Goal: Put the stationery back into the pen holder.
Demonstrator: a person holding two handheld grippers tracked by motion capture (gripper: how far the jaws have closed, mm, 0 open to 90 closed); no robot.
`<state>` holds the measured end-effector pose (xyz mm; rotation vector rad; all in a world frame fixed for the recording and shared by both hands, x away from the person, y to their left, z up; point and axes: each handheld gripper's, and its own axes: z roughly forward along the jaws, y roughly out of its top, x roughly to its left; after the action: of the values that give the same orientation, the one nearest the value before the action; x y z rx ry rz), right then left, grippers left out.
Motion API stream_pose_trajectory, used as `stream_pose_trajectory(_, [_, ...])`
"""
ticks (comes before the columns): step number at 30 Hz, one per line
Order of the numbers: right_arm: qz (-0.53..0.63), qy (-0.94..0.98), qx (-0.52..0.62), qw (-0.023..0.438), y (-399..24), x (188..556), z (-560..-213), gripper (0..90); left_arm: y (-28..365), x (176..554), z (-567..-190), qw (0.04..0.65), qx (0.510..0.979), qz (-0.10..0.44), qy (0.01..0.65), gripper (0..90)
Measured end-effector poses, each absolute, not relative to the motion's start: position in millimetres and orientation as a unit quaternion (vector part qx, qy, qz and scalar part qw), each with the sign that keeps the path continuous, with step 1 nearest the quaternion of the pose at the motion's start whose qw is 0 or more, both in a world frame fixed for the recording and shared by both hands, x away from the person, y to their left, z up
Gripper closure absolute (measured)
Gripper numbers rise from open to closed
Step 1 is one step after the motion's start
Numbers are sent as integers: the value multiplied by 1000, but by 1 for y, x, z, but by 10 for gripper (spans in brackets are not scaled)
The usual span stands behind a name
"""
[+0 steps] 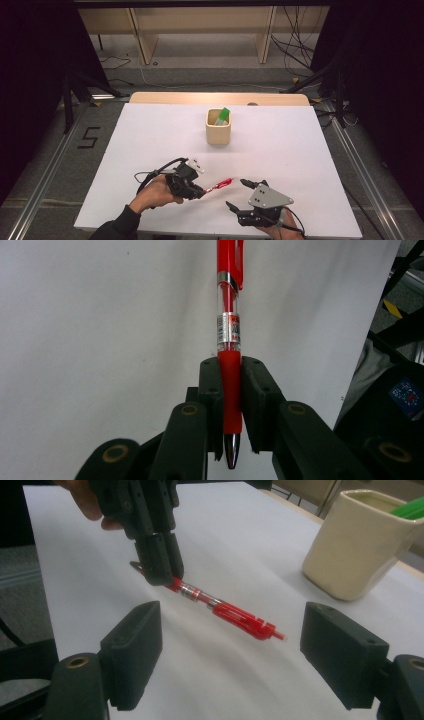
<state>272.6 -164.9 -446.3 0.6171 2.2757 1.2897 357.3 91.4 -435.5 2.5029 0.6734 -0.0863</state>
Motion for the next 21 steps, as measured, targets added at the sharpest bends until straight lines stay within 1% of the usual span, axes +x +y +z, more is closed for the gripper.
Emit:
stream_pose_trajectory(2, [461,829,210,237,-160,270,-446,257,94,356,-435,270,929,-33,252,799])
stream_pose_trajectory(5, [457,831,202,244,-157,269,-445,256,96,355,-433,271,929,-35,251,799])
stream_pose_trajectory(11, [430,841,156,288,-146,263,-444,257,96,353,-430,269,931,-37,244,799])
stream_pose_trajectory(15, [423,845,137,298,-141,261,-445,259,98,352,-428,270,930,-38,246,799])
stream_pose_trajectory(21, [399,849,105,329,-131,260,-446,272,99,351,-423,272,931,-36,242,799])
